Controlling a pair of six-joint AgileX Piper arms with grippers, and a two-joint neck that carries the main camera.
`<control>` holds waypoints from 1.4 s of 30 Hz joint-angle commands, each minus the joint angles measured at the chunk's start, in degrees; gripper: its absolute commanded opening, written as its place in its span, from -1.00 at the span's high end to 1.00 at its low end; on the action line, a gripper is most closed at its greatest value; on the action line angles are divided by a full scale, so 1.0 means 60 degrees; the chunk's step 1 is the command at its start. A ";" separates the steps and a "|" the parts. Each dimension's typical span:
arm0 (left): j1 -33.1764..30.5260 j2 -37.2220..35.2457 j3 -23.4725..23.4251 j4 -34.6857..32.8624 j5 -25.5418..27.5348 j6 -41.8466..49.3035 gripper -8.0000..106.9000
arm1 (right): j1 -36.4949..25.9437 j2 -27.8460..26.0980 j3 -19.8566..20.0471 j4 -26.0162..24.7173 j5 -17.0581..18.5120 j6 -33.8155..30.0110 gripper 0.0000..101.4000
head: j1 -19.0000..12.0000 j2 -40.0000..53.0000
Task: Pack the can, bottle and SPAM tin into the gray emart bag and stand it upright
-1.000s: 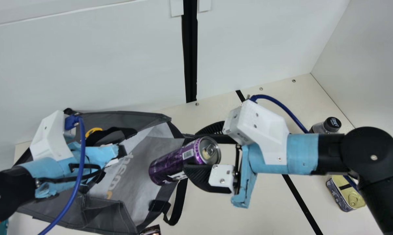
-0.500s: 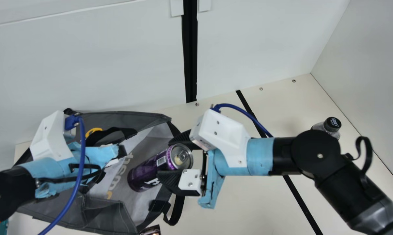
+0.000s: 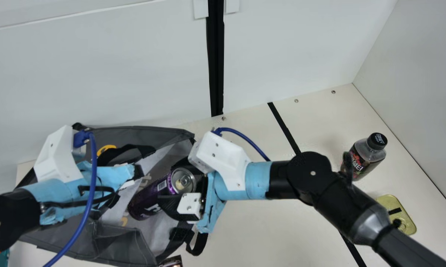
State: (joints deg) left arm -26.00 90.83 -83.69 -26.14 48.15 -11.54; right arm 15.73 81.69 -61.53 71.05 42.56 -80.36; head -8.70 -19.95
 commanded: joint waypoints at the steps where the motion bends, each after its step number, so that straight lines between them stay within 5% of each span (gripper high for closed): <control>1: 0.0000 0.0000 0.0000 0.0000 0.0000 0.0000 1.00 | 0.0138 0.0222 0.0010 0.0277 -0.0102 -0.0237 1.00 | -0.0216 -0.0008; 16: 0.0000 0.0000 0.0000 0.0000 0.0000 0.0000 1.00 | 0.0833 0.1740 -0.0380 0.1402 -0.0751 -0.1359 1.00 | -0.0216 -0.0008; 29: 0.0000 0.0000 0.0000 0.0000 0.0000 0.0000 1.00 | 0.1049 0.2135 -0.0568 0.1279 -0.1017 -0.1376 0.14 | -0.0216 -0.0008; 42: 0.0000 0.0000 0.0000 0.0000 0.0000 0.0000 1.00 | 0.0982 0.1544 -0.0200 0.0582 -0.0934 -0.0951 -0.71 | -0.0216 -0.0008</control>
State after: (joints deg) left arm -26.00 90.83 -83.69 -26.14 48.15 -11.54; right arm 21.71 91.32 -62.87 74.87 36.75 -86.21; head -8.70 -19.95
